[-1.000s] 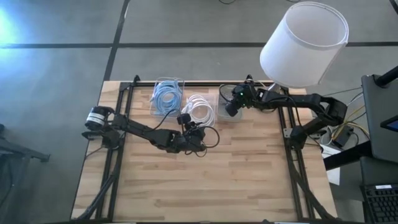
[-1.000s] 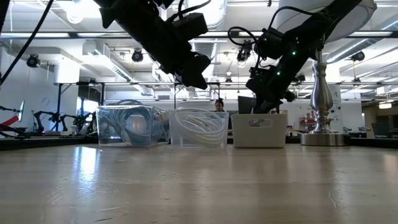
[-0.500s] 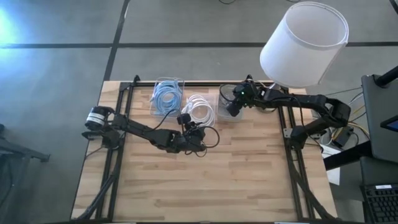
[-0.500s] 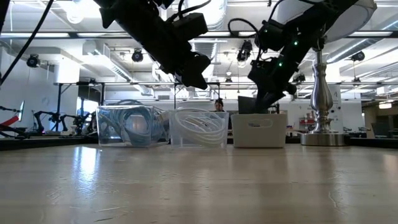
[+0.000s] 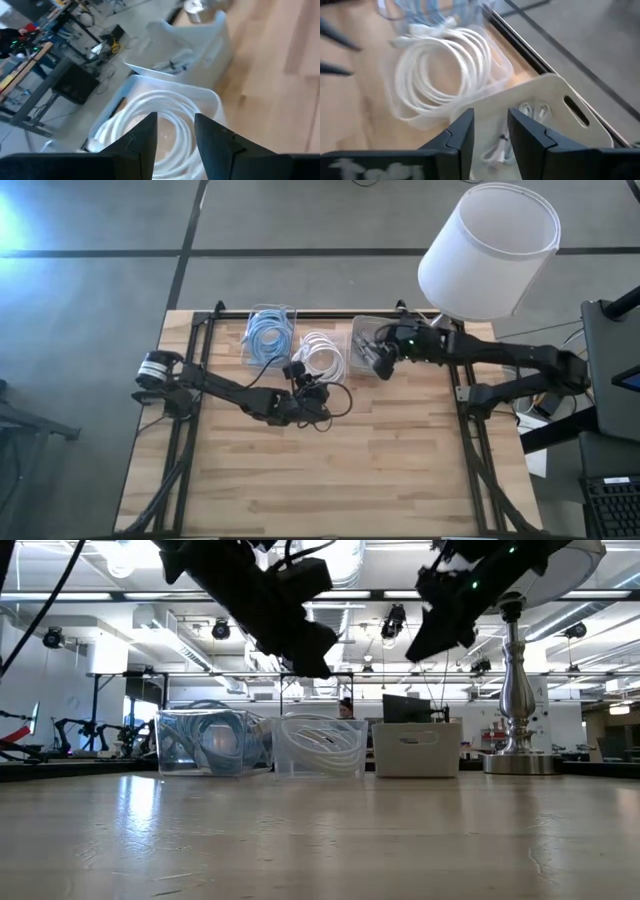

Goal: Pick & Place USB Port
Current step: Return to Home Position

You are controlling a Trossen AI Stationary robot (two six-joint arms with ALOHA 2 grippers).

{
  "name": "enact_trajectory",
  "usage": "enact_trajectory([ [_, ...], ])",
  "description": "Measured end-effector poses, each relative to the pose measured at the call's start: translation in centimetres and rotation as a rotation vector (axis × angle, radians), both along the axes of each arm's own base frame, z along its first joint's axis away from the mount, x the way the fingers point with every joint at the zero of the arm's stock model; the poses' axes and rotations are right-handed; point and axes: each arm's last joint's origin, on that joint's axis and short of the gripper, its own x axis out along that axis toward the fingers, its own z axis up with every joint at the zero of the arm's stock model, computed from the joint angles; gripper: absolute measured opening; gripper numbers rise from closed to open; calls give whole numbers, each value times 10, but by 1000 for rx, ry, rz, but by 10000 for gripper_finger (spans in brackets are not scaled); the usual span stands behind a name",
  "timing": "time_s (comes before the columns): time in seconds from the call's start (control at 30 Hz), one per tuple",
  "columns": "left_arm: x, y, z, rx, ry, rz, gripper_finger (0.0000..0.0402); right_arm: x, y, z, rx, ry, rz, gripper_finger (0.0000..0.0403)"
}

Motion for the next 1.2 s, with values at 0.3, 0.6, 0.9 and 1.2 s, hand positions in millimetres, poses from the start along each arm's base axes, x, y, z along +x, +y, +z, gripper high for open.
enact_trajectory([
  [0.3,-40,5,64,3,-154,93,133,-3,28,12,-53,-31,144,41],
  [0.6,-123,16,111,-175,-270,194,133,-7,58,30,-130,-120,362,9],
  [0.9,-165,20,91,-181,-312,236,133,-37,73,28,-227,-251,532,8],
  [1.2,-194,29,74,-71,-352,323,133,-83,79,22,-293,-482,678,8],
])
